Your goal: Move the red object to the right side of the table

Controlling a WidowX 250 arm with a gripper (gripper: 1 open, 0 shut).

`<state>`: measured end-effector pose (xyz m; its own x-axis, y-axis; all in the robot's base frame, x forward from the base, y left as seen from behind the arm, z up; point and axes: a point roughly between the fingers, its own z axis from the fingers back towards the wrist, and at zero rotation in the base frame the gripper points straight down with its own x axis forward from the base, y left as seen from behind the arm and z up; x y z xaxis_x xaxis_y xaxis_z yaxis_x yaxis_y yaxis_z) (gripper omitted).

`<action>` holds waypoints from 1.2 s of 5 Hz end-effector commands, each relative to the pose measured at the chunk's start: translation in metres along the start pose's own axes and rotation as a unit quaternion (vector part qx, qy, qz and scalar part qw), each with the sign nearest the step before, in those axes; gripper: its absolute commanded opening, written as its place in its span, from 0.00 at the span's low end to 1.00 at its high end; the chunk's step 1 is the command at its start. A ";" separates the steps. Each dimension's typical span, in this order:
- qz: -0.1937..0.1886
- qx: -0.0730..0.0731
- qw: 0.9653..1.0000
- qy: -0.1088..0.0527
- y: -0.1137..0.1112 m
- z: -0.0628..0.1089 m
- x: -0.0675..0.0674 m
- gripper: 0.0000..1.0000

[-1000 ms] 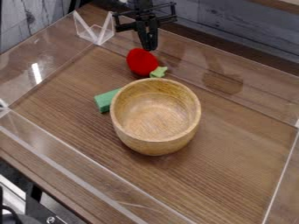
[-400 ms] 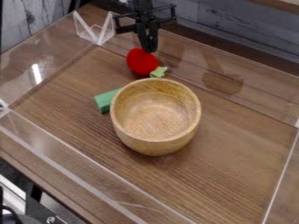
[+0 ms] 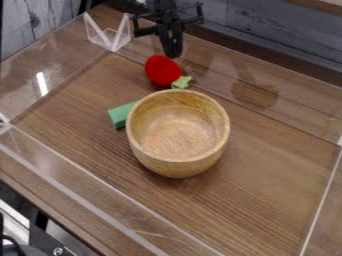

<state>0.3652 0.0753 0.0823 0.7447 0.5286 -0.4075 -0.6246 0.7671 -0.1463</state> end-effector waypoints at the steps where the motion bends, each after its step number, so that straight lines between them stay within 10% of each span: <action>1: -0.015 -0.013 0.999 -0.025 -0.009 0.024 -0.007 0.00; 2: -0.013 -0.009 1.000 -0.027 -0.007 0.018 -0.003 1.00; 3: -0.013 -0.008 1.000 -0.025 -0.007 0.015 -0.002 0.00; 5: -0.025 -0.023 0.999 -0.017 -0.011 0.033 -0.013 0.00; 6: -0.023 -0.021 0.999 -0.017 -0.011 0.028 -0.010 1.00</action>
<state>0.3674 0.0714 0.0890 0.7481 0.4988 -0.4376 -0.6155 0.7681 -0.1766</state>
